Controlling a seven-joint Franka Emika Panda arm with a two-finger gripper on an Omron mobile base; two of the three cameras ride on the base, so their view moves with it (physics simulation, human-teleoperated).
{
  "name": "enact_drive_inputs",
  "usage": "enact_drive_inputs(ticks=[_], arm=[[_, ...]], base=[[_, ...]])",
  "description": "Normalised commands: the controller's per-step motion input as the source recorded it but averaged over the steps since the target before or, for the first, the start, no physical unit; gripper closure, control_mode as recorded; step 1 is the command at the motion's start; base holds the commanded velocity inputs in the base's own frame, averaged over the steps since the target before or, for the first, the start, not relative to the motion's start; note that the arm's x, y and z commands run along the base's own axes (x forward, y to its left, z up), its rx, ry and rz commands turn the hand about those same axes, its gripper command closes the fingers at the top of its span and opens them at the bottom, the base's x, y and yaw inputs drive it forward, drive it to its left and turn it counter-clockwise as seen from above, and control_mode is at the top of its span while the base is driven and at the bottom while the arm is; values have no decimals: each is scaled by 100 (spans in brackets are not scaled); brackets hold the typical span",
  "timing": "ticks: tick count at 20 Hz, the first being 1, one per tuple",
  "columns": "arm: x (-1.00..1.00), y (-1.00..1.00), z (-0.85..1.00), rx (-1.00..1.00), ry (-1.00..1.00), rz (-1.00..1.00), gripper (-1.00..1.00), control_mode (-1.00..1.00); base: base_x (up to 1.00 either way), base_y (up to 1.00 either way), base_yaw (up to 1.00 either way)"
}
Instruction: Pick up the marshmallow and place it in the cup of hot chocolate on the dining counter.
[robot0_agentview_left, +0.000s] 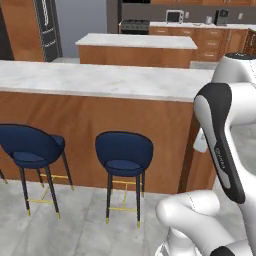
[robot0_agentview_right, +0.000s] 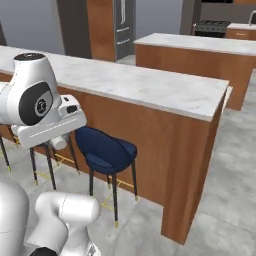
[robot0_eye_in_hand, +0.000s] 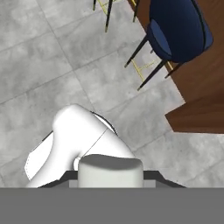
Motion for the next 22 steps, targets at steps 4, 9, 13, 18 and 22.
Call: enact_drive_inputs(ticks=[4, 9, 13, 18, 22], arm=[[0, 0, 0, 0, 0, 0, 100, 100], [0, 0, 0, 0, 0, 0, 100, 100], [0, 0, 0, 0, 0, 0, 100, 100], [0, 0, 0, 0, 0, 0, 100, 100], [0, 0, 0, 0, 0, 0, 100, 100]], base=[[35, 100, -27], [34, 100, -25], [33, 100, -24], [33, 100, -23], [21, 100, -22]])
